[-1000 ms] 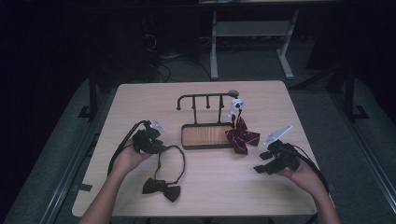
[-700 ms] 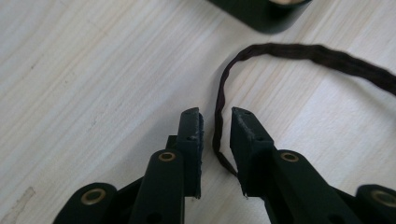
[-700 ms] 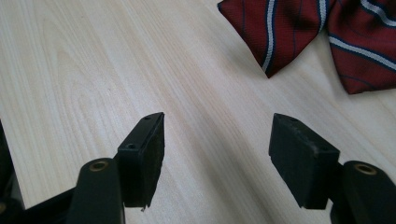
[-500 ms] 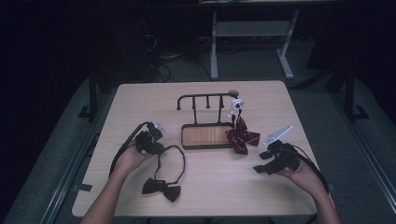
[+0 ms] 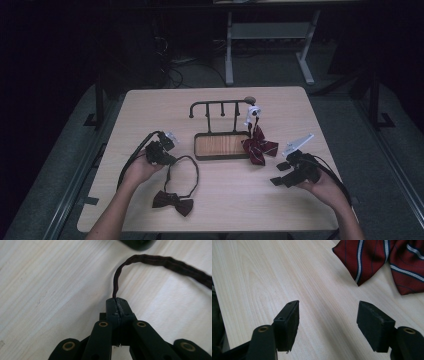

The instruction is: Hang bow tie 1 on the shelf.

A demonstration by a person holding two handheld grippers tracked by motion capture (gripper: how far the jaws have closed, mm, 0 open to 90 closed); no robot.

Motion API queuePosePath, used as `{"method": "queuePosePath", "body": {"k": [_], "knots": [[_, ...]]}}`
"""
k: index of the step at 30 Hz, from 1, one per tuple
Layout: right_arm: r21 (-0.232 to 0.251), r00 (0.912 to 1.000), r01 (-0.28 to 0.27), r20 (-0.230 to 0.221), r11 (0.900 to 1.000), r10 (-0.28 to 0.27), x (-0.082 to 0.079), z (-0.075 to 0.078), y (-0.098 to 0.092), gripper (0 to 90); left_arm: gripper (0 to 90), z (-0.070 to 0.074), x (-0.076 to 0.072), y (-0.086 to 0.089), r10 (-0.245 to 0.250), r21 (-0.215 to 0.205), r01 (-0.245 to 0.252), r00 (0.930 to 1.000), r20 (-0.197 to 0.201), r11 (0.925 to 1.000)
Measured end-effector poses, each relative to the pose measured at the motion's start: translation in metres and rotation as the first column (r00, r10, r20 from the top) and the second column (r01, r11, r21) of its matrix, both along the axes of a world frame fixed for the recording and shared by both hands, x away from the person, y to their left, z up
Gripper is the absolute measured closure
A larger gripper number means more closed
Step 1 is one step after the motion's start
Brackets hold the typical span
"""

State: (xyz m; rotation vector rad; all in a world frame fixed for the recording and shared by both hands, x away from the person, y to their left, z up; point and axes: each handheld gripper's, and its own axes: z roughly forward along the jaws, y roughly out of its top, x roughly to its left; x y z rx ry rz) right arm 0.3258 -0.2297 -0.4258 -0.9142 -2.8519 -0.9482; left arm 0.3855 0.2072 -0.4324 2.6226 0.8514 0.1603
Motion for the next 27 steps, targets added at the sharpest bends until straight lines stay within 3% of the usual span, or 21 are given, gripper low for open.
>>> {"method": "queuePosePath", "body": {"k": [15,20,27], "knots": [[0.002,1.0000,0.008,-0.005,1.000,-0.008,0.000,0.000,-0.002,34.1,89.6,0.033,-0.016,0.005,-0.035,-0.032,0.036,0.9988,0.035,0.9988],[-0.004,0.9999,0.010,-0.008,1.000,-0.010,0.001,-0.001,-0.001,34.1,89.6,0.042,-0.019,0.006,-0.075,-0.037,0.076,0.9968,0.027,0.9964],[-0.003,0.9999,0.012,-0.009,1.000,-0.012,0.001,0.000,-0.002,34.1,89.6,0.055,-0.023,0.008,-0.089,-0.048,0.090,0.9956,0.029,0.9947]]}}
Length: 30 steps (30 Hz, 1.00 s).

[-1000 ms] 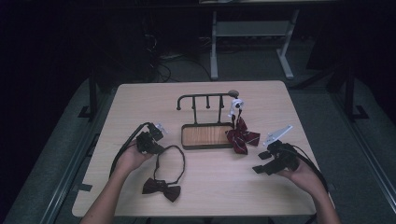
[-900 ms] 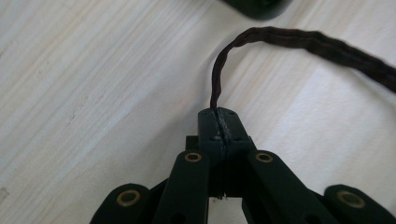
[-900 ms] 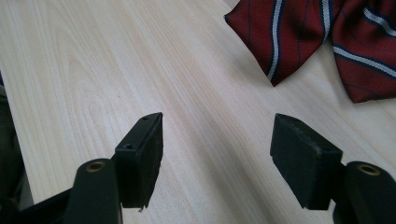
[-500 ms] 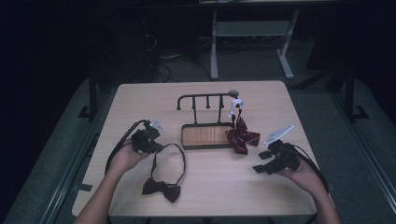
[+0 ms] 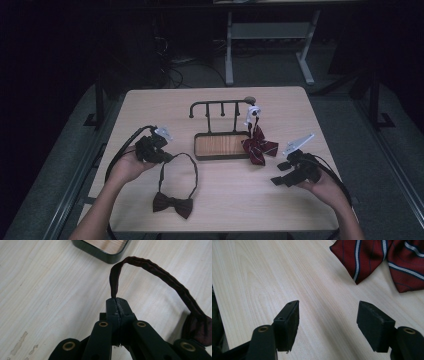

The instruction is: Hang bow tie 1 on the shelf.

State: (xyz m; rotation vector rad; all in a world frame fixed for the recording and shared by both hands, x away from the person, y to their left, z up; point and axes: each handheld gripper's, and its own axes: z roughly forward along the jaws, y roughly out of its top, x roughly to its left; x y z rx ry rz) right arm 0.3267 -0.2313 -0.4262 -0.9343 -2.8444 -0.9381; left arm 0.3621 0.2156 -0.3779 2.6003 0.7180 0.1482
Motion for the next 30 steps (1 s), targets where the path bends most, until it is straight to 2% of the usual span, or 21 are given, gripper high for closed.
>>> {"method": "queuePosePath", "body": {"k": [5,18,30], "knots": [[0.004,1.0000,0.005,-0.004,1.000,-0.005,0.000,0.000,-0.001,34.2,89.6,0.007,-0.003,0.000,-0.006,-0.010,0.006,1.0000,0.000,0.9999],[0.008,0.9999,0.011,-0.006,1.000,-0.011,0.002,0.000,-0.002,33.1,89.6,0.025,-0.007,-0.004,-0.031,0.001,0.031,0.9994,0.012,0.9995],[0.009,0.9998,0.018,0.001,1.000,-0.018,0.002,0.001,-0.003,32.0,89.6,0.035,-0.007,-0.006,-0.052,-0.008,0.053,0.9985,0.015,0.9986]]}}
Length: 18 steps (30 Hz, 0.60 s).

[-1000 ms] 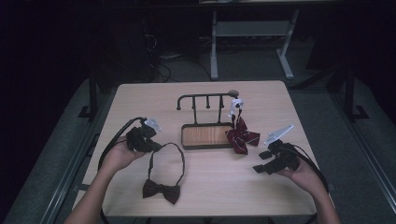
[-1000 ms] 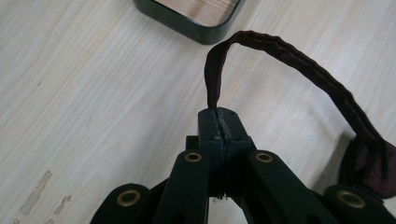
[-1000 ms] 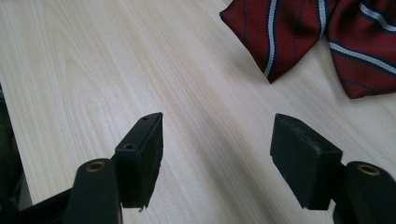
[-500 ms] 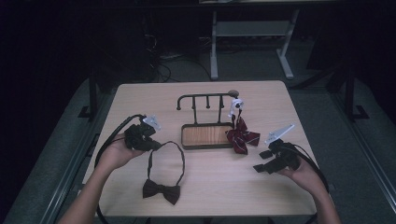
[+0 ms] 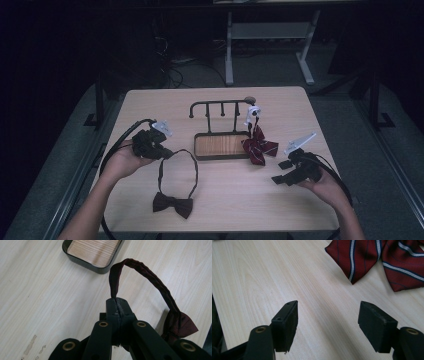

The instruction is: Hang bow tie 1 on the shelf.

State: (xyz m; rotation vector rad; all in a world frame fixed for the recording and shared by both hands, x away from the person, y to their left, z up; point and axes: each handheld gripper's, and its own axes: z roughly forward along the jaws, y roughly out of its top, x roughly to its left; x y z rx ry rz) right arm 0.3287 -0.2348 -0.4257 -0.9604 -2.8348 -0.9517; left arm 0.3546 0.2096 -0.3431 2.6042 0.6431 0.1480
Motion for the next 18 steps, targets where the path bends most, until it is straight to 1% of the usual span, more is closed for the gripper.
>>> {"method": "queuePosePath", "body": {"k": [4,7,10,18], "knots": [[-0.003,1.0000,0.002,0.000,1.000,-0.002,-0.0001,-0.0006,-0.0003,31.6,89.7,0.0032,-0.0011,0.0003,-0.012,-0.007,0.012,0.9999,0.003,0.9999],[-0.006,1.0000,0.007,0.000,1.000,-0.007,-0.0003,-0.0006,0.0001,31.1,89.6,0.0045,-0.0023,0.0005,-0.016,-0.005,0.016,0.9999,0.005,0.9999],[-0.001,1.0000,0.007,0.001,1.000,-0.007,-0.0001,-0.0003,0.0000,31.3,89.6,0.0055,-0.0020,0.0011,-0.018,-0.012,0.018,0.9998,0.003,0.9998],[-0.001,0.9999,0.013,0.003,1.000,-0.013,0.0000,0.0018,-0.0009,31.2,89.7,0.0098,-0.0029,-0.0008,-0.046,-0.001,0.046,0.9989,-0.003,0.9989]]}}
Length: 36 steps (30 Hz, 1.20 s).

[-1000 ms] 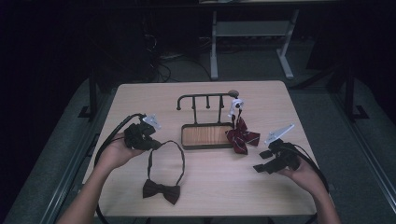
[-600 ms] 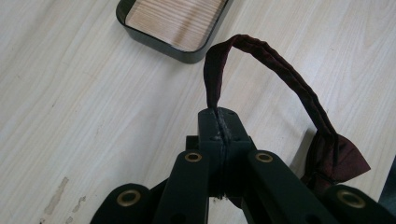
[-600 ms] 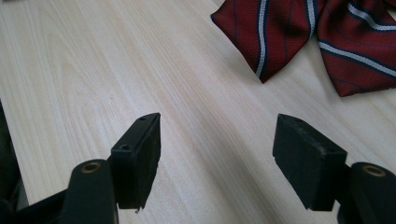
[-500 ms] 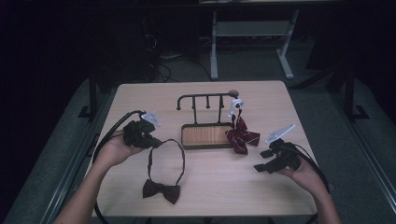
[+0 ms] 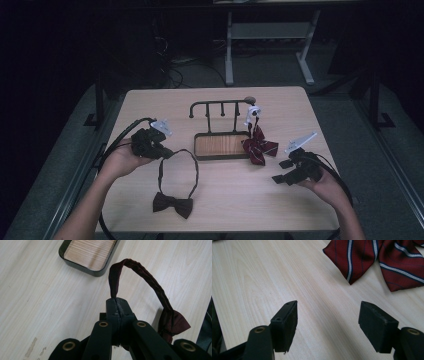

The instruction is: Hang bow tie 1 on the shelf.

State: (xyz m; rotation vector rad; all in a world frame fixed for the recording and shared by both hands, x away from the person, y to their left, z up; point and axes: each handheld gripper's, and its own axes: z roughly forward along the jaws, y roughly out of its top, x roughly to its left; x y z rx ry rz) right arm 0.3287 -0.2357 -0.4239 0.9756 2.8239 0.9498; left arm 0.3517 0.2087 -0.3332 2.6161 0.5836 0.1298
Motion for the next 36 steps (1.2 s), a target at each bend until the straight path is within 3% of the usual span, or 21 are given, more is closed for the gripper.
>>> {"method": "queuePosePath", "body": {"k": [11,29,36], "knots": [[-0.004,1.0000,-0.005,-0.003,1.000,0.005,0.000,-0.001,0.002,31.2,89.6,0.011,-0.005,0.003,-0.004,-0.005,0.004,0.9997,0.024,1.0000],[-0.004,1.0000,-0.001,0.003,1.000,0.001,-0.001,0.000,0.001,31.1,89.7,0.021,-0.003,-0.002,-0.029,0.008,0.028,0.9994,0.021,0.9996],[-0.002,1.0000,-0.006,0.005,1.000,0.006,-0.003,0.001,0.000,31.1,89.7,0.029,-0.004,-0.006,-0.041,0.007,0.040,0.9984,0.038,0.9992]]}}
